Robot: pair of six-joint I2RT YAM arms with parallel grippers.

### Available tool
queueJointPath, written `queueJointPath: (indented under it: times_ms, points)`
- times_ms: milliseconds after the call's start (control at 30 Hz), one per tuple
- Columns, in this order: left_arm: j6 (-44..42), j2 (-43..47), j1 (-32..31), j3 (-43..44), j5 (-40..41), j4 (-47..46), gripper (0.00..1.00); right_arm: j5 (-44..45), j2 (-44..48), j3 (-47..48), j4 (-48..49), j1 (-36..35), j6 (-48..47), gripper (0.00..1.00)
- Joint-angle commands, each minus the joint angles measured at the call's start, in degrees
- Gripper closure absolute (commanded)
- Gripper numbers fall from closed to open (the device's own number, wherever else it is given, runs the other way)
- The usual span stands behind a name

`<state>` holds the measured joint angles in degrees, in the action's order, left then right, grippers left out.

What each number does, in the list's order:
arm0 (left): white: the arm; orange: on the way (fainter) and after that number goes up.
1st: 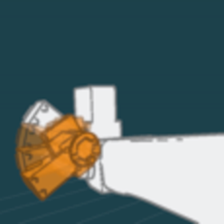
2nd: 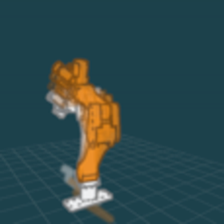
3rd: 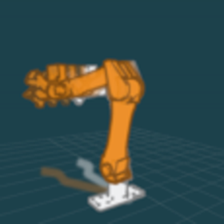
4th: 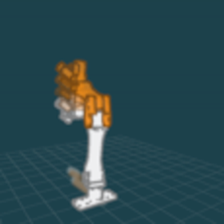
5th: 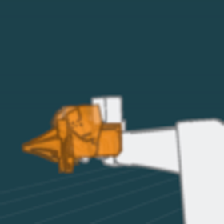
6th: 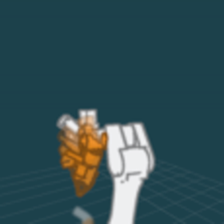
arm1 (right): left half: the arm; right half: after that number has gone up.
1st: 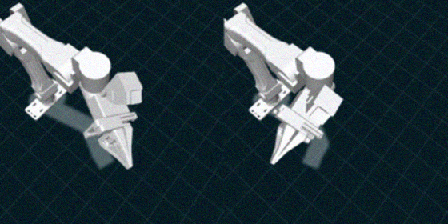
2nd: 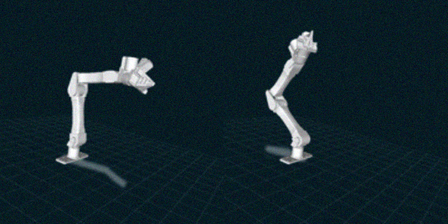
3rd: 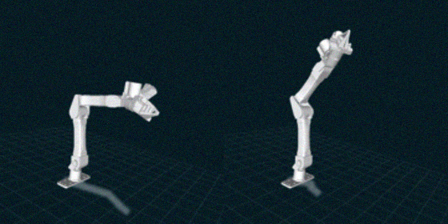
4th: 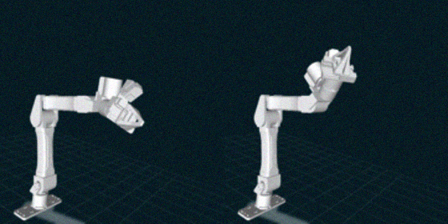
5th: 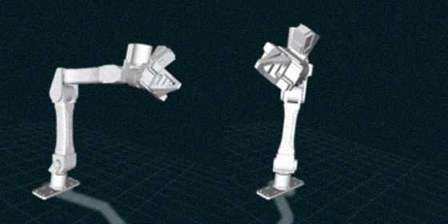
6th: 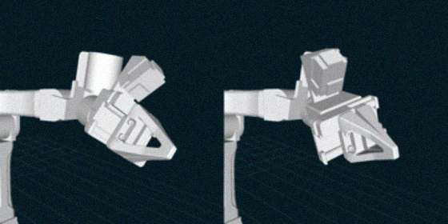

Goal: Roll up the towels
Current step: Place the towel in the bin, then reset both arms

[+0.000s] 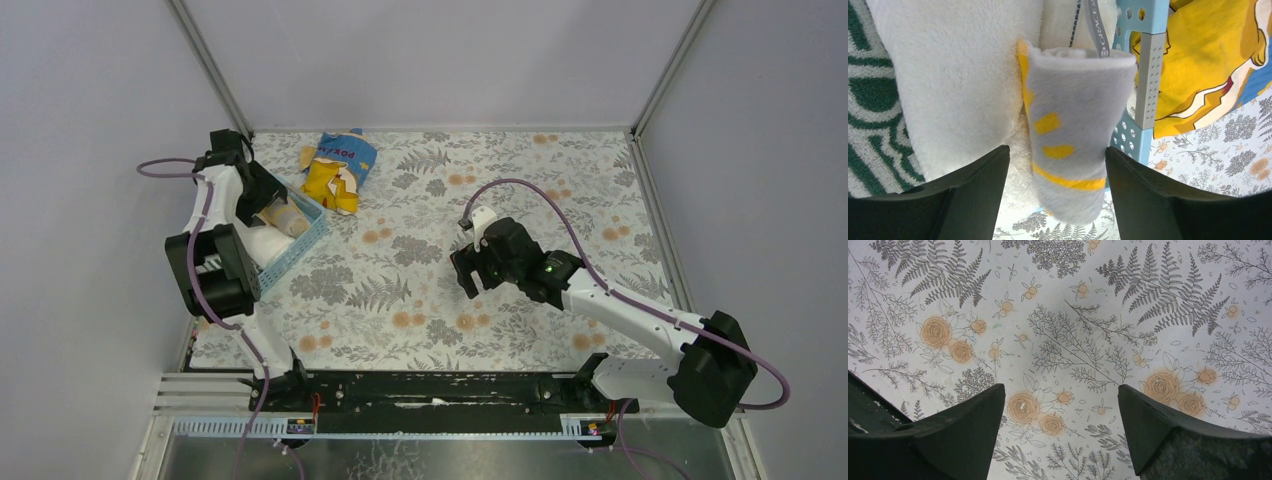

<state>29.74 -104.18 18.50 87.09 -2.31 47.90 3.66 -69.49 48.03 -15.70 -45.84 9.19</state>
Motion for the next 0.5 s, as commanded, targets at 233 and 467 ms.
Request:
queueJointPath:
  times_ms: [233, 467]
  points:
    - [0.1, 4.2, 0.5, -0.4, 1.8, 1.8, 0.28, 6.5, 3.3, 2.4, -0.6, -0.3, 0.1, 0.09]
    - [-2.1, 12.7, -0.2, -4.5, -2.3, 0.6, 0.25, 15.7, 6.5, 3.1, -2.0, -0.3, 0.6, 0.06]
